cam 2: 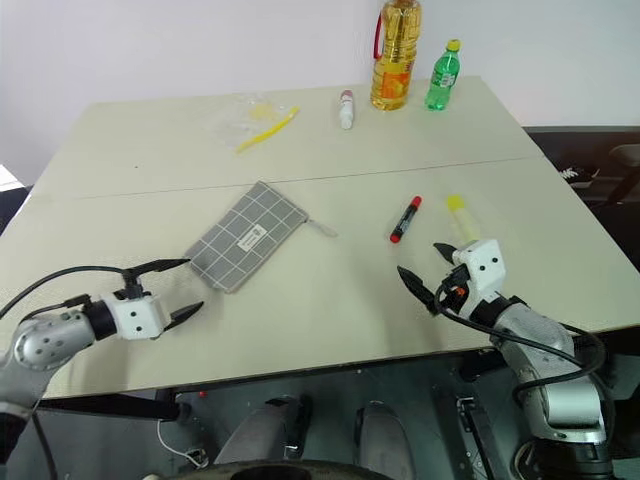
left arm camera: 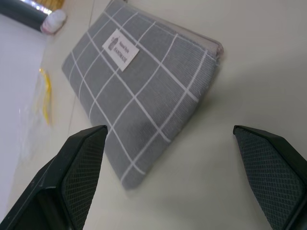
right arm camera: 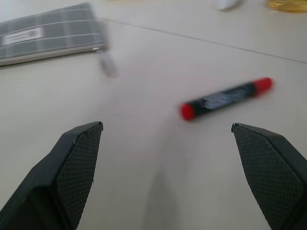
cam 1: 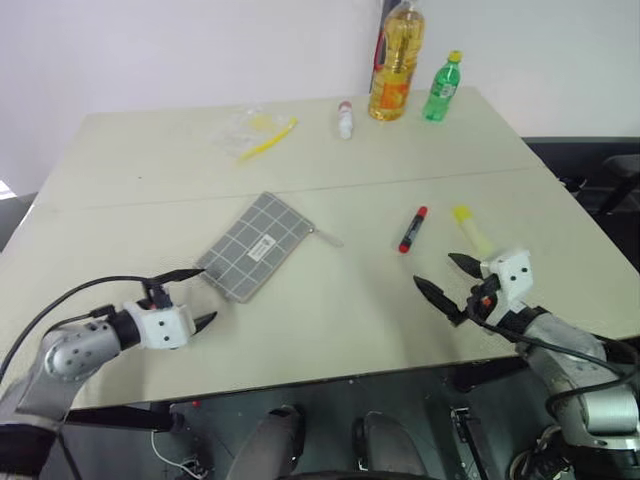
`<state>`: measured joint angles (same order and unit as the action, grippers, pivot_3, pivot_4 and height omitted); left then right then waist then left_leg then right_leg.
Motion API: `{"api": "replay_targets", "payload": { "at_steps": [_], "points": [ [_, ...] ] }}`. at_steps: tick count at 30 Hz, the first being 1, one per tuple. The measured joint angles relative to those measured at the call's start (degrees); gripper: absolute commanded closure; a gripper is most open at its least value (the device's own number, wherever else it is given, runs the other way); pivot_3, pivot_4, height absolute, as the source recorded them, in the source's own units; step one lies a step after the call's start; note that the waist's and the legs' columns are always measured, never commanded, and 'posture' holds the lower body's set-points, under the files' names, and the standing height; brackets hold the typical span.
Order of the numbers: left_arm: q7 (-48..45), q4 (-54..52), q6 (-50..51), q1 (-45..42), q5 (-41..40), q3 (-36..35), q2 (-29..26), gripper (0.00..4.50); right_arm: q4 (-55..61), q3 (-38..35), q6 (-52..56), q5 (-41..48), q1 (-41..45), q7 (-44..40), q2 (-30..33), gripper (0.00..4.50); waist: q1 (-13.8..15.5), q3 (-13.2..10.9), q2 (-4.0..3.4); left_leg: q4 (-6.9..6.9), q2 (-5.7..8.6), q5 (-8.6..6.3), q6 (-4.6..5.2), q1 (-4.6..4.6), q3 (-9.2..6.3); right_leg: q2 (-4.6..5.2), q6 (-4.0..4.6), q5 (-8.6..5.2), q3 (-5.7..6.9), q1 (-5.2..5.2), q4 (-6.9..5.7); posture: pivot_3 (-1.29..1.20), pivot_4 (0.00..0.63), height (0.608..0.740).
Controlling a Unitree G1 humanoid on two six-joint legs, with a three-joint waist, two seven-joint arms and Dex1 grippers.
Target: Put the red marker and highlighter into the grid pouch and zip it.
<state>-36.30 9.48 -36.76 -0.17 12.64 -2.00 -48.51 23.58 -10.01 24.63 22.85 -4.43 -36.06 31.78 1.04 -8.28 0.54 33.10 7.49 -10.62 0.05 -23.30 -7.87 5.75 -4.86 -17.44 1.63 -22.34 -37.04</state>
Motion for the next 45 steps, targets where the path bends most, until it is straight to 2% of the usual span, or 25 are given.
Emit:
{"api": "replay_targets", "payload": {
  "at_steps": [5, 14, 17, 24, 30, 33, 36, 39, 43, 45],
  "points": [
    [2.65, 2.86, -1.15, -4.83, 3.26, 3.05, 1.82, 0.05, 4.17, 2.74, 2.70, 0.55, 1.39, 0.02, 0.41, 0.00, 0.04, 0.04, -0.04, 0.04, 0.00, 0.01, 0.01, 0.03, 0.00, -0.02, -0.13, 0.08, 0.00, 0.02, -0.01, 0.00, 0.150, 0.740],
    [6.67, 6.41, -2.63, -8.49, 6.55, 5.91, 2.50, 0.05, 8.05, 5.62, 5.15, 1.60, 2.28, -0.85, 0.89, 0.00, 0.09, 0.10, -0.13, 0.04, -0.03, 0.01, 0.01, 0.09, -0.02, -0.07, -0.41, 0.05, 0.01, 0.06, -0.04, 0.00, 0.150, 0.740],
    [6.83, 6.91, -2.61, -8.93, 6.67, 6.82, 2.53, 0.86, 9.26, 6.86, 5.73, 2.17, 2.34, -1.01, 0.92, 0.00, 0.01, 0.12, -0.14, 0.05, -0.04, 0.01, 0.01, 0.12, -0.02, -0.07, -0.42, 0.06, 0.00, 0.08, -0.04, 0.00, 0.150, 0.740],
    [7.38, 7.93, -1.91, -9.21, 6.69, 7.67, 3.53, 4.48, 9.83, 7.88, 6.18, 2.24, 2.96, -0.99, 0.90, 0.00, -0.10, 0.15, -0.14, 0.05, -0.06, 0.01, 0.01, 0.11, -0.03, -0.09, -0.47, 0.11, 0.01, 0.07, -0.03, 0.00, 0.150, 0.740],
    [8.30, 7.48, -0.44, -9.07, 5.28, 7.26, 4.21, 4.48, 9.83, 9.16, 6.04, 2.06, 2.95, -0.89, 0.86, 0.00, -0.09, 0.18, -0.22, 0.05, -0.06, 0.01, 0.01, 0.10, -0.03, -0.10, -0.59, 0.17, 0.02, 0.06, -0.03, 0.00, 0.150, 0.740],
    [4.25, 4.32, 5.78, -7.34, -3.55, 6.72, 6.75, 4.48, 9.59, 9.47, 5.45, 0.89, 3.90, -0.13, 0.83, 0.00, -0.28, 0.15, -0.16, 0.10, -0.06, 0.01, 0.02, 0.02, -0.03, -0.10, -0.52, 0.14, 0.01, 0.02, -0.03, 0.00, 0.150, 0.740],
    [-1.23, -4.53, 17.36, -5.64, -15.63, 6.53, 9.19, 4.48, 7.96, 9.62, 5.63, -0.52, 6.52, 1.55, 0.60, 0.00, -0.39, 0.01, 0.11, 0.13, -0.08, 0.06, 0.09, -0.03, -0.04, -0.14, -0.31, 0.26, 0.01, -0.03, -0.02, 0.00, 0.150, 0.740],
    [-3.37, -10.11, 23.88, -6.04, -20.63, 4.72, 9.10, 4.50, 6.11, 9.58, 6.41, -1.85, 10.23, 4.28, -0.63, 0.92, -0.39, 0.01, 0.13, 0.11, -0.12, 0.06, 0.10, -0.03, -0.04, -0.19, -0.35, 0.33, 0.01, -0.06, -0.02, 0.00, 0.150, 0.740],
    [-4.89, -16.89, 30.06, -6.30, -24.13, 4.18, 9.73, 4.50, 0.29, 9.21, 9.76, -4.21, 18.75, 10.36, -3.50, 2.85, -0.46, 0.00, 0.11, 0.10, -0.12, 0.08, 0.10, -0.05, -0.03, -0.20, -0.24, 0.39, 0.01, -0.03, -0.02, 0.00, 0.150, 0.740],
    [-5.38, -19.48, 32.16, -6.24, -24.66, 4.29, 10.41, 4.50, -0.84, 9.19, 11.68, -4.73, 21.30, 11.93, -3.83, 2.85, -0.31, 0.01, 0.12, 0.08, -0.12, 0.08, 0.11, -0.05, -0.04, -0.21, -0.24, 0.40, 0.01, -0.04, -0.01, 0.00, 0.150, 0.740]
  ]
}}
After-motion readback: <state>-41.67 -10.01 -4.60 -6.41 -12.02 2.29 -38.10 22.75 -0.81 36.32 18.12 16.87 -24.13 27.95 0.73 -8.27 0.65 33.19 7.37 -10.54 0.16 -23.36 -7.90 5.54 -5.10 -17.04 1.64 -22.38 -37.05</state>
